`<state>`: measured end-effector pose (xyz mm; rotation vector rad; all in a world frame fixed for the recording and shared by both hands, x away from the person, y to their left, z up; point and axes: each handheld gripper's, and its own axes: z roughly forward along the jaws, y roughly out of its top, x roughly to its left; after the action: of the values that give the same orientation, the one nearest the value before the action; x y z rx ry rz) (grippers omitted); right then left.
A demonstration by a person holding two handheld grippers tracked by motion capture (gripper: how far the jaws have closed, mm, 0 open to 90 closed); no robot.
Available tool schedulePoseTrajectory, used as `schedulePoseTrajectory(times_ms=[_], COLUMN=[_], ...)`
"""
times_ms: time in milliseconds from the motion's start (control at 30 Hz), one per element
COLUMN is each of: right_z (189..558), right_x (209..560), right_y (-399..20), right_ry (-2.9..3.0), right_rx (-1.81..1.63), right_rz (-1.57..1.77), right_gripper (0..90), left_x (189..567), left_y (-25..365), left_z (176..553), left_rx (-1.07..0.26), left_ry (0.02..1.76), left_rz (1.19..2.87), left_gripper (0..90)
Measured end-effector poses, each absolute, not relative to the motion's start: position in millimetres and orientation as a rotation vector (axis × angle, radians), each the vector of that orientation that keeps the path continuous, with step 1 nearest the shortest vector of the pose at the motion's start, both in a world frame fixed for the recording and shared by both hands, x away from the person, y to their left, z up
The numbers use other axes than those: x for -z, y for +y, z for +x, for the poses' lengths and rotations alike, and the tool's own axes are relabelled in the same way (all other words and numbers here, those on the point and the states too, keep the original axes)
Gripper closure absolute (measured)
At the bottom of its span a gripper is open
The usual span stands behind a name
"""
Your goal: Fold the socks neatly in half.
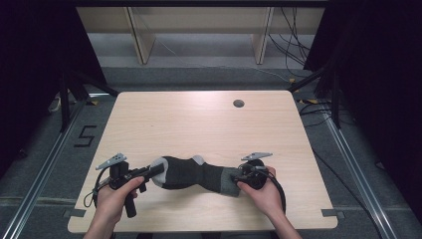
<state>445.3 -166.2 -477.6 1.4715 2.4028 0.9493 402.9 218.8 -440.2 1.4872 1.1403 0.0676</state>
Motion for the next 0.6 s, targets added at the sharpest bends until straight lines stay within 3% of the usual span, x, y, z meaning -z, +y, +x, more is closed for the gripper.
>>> schedulePoseTrajectory(times_ms=[600], right_z=[447], right_x=[478], right_y=[-162], right_ry=[2.412], right_rx=[-0.95], right_rz=[1.431], right_gripper=[54.7], left_x=[426], left_y=[206], left_z=[408], left_rx=[-0.078], left_ry=[1.093], left_rz=[1.493], left_gripper=[75.4])
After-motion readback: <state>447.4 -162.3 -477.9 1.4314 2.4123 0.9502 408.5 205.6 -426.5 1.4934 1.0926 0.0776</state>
